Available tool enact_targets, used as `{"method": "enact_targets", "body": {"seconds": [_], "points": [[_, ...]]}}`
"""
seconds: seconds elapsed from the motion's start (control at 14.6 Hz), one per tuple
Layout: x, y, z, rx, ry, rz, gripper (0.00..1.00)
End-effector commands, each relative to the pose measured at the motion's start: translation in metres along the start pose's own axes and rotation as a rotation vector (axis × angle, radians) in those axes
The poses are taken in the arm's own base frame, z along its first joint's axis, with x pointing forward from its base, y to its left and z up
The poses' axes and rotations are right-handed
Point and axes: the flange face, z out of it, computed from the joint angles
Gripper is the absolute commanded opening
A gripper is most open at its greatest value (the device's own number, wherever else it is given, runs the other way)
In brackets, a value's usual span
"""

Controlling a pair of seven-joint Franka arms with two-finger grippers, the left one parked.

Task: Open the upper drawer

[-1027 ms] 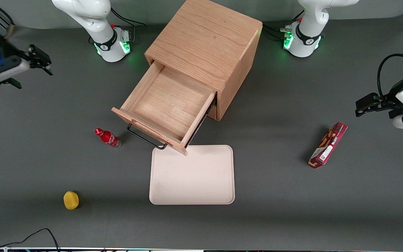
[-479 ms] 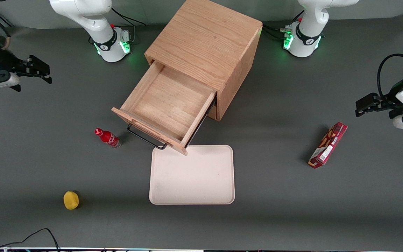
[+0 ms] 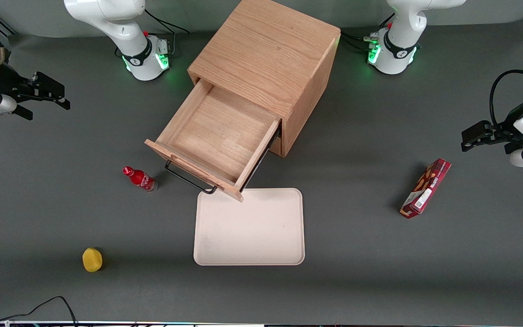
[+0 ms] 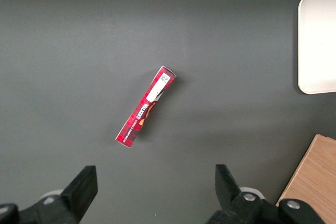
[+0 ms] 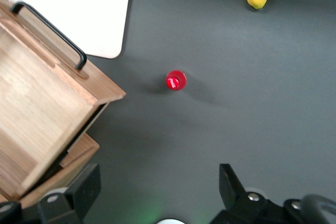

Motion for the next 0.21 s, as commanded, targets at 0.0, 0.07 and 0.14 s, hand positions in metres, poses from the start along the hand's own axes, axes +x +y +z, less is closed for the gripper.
{"method": "enact_targets", "body": {"seconds": [0.0,0.07,0.14], "points": [[0.005,-0.0047,0.0014,0.021,0.009,0.06,1.0],[0.0047,0.0016,0.0017,0.021,0.007,0.071,1.0],[0.0048,0.0008,0.0018,0.021,0.007,0.068,1.0]]}}
